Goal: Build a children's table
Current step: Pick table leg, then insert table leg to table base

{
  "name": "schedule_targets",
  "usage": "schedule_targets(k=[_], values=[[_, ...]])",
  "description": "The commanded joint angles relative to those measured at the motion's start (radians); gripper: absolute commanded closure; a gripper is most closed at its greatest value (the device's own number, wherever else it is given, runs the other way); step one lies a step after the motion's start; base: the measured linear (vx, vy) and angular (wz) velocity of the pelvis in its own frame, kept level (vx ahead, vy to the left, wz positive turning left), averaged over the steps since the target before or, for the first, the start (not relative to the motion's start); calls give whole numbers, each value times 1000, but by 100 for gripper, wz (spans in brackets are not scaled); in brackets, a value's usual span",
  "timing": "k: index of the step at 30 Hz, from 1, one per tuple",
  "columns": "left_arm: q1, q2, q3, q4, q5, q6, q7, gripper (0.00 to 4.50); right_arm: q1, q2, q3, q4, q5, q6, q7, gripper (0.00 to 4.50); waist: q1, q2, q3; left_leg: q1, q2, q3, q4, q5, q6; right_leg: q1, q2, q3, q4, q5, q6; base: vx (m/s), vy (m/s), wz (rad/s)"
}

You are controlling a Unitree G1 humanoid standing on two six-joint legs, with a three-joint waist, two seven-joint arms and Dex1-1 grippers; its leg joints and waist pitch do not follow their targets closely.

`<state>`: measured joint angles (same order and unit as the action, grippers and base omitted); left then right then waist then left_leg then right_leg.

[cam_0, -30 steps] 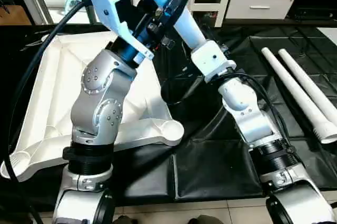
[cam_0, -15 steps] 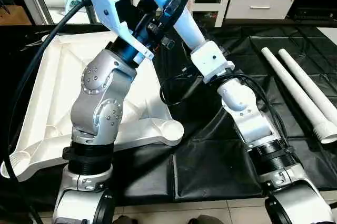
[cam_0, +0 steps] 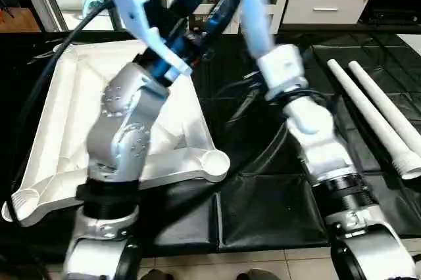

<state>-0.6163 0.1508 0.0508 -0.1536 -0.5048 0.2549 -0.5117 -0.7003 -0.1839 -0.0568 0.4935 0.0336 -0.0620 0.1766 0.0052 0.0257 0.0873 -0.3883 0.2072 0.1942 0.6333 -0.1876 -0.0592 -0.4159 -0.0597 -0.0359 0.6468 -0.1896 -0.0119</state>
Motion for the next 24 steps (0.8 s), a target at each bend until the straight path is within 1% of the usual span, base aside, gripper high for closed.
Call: schedule_targets(k=[1,2,3,4,5,6,7,8,9,10,11,12,13,14,15,16,17,18,19,20,21,22,23,24], values=[[31,87,-5,29,40,62,-56,117,-31,-16,-106,-3,166,58,88,265,-3,8,-91,24,8,-9,-70,-247,2,54,-41,36,-77,-92,-216,0,0,0],[47,141,-23,62,78,76,-87,86,-27,-27,-114,-14,204,86,153,265,-6,4,-90,22,7,-9,-71,-235,15,55,-38,35,-80,-106,-207,0,0,0],[67,198,-49,95,123,82,-123,86,-15,-45,-100,-33,235,141,245,265,-5,4,-90,22,8,-10,-71,-232,15,54,-40,35,-79,-120,-204,0,0,0],[84,244,-73,117,157,86,-151,78,-2,-62,-79,-50,251,193,317,265,-5,8,-89,21,7,-12,-72,-219,18,57,-42,36,-80,-136,-202,0,0,0],[115,305,-112,142,210,59,-199,76,20,-76,-54,-66,255,192,381,265,-6,8,-88,18,7,-13,-73,-214,17,59,-42,35,-82,-143,-202,0,0,0],[136,344,-138,155,243,41,-228,76,35,-84,-40,-73,258,186,417,265,-7,0,-90,16,10,-13,-73,-203,17,59,-47,37,-82,-157,-199,0,0,0],[136,344,-138,155,243,41,-228,76,35,-84,-40,-73,258,186,417,265,-9,8,-89,19,13,-13,-73,-204,15,54,-51,37,-84,-178,-201,0,0,0],[166,380,-158,160,253,36,-267,76,59,-98,-23,-96,269,202,463,265,-13,-3,-89,18,12,-10,-72,-200,13,53,-50,38,-87,-181,-206,0,0,0],[209,421,-183,156,254,24,-321,76,76,-101,-33,-122,340,258,536,265,-10,-1,-90,19,13,-12,-74,-192,21,55,-53,39,-84,-179,-223,0,0,0],[209,421,-183,156,254,24,-321,76,76,-101,-33,-122,340,258,536,265,-8,3,-89,21,17,-13,-76,-199,21,51,-54,39,-84,-186,-225,0,0,0],[241,452,-215,143,244,36,-376,76,89,-120,-15,-152,421,330,671,265,-11,-5,-87,21,18,-11,-76,-201,22,49,-51,39,-85,-188,-226,0,0,0],[254,467,-232,136,242,50,-397,76,98,-124,-7,-172,461,363,729,265,-7,-2,-87,25,17,-12,-76,-211,30,50,-52,39,-86,-197,-228,0,0,0],[254,467,-232,136,242,50,-397,76,98,-124,-7,-172,461,363,729,265,-7,1,-84,24,20,-12,-79,-217,33,45,-52,38,-85,-205,-227,0,0,0],[265,482,-249,131,238,68,-422,76,103,-124,-6,-197,513,421,782,265,-3,1,-85,31,19,-9,-78,-222,28,41,-50,38,-88,-215,-227,0,0,0],[268,481,-251,133,235,70,-431,76,100,-116,-14,-203,536,452,793,265,0,0,-82,33,20,-8,-79,-225,28,38,-51,40,-90,-223,-227,0,0,0],[272,482,-255,138,236,73,-437,76,94,-106,-16,-201,549,469,804,265,1,0,-79,32,20,-9,-81,-235,21,37,-52,40,-90,-244,-225,0,0,0],[273,484,-261,146,247,65,-439,76,89,-98,-12,-195,547,466,811,265,2,1,-80,32,20,-10,-82,-237,15,38,-53,39,-90,-254,-221,0,0,0],[274,485,-268,162,268,45,-437,76,82,-86,-1,-184,535,451,819,265,2,-1,-77,33,21,-10,-84,-253,4,33,-54,39,-93,-283,-213,0,0,0],[272,484,-270,177,284,32,-434,76,78,-79,13,-171,514,429,824,265,0,-7,-75,31,19,-11,-85,-264,-6,33,-56,40,-96,-312,-201,0,0,0],[269,482,-270,195,299,19,-433,76,74,-70,34,-153,479,392,825,265,0,-8,-75,30,19,-12,-85,-268,-9,33,-57,40,-98,-326,-195,0,0,0],[266,482,-270,208,307,13,-433,76,71,-65,54,-139,445,355,822,265,-4,-10,-72,27,18,-14,-86,-279,-18,31,-58,40,-99,-358,-181,0,0,0],[264,488,-275,215,311,9,-442,76,69,-60,69,-129,427,326,826,265,-9,-15,-70,26,17,-15,-87,-289,-25,29,-60,40,-102,-388,-167,0,0,0],[264,491,-278,219,313,8,-446,76,68,-58,75,-124,420,313,828,265,-9,-14,-70,27,16,-16,-87,-294,-28,30,-60,40,-103,-402,-163,0,0,0],[264,491,-278,219,313,8,-446,76,68,-58,75,-124,420,313,828,265,-10,-13,-69,31,17,-16,-87,-310,-30,26,-60,40,-107,-426,-156,0,0,0]])
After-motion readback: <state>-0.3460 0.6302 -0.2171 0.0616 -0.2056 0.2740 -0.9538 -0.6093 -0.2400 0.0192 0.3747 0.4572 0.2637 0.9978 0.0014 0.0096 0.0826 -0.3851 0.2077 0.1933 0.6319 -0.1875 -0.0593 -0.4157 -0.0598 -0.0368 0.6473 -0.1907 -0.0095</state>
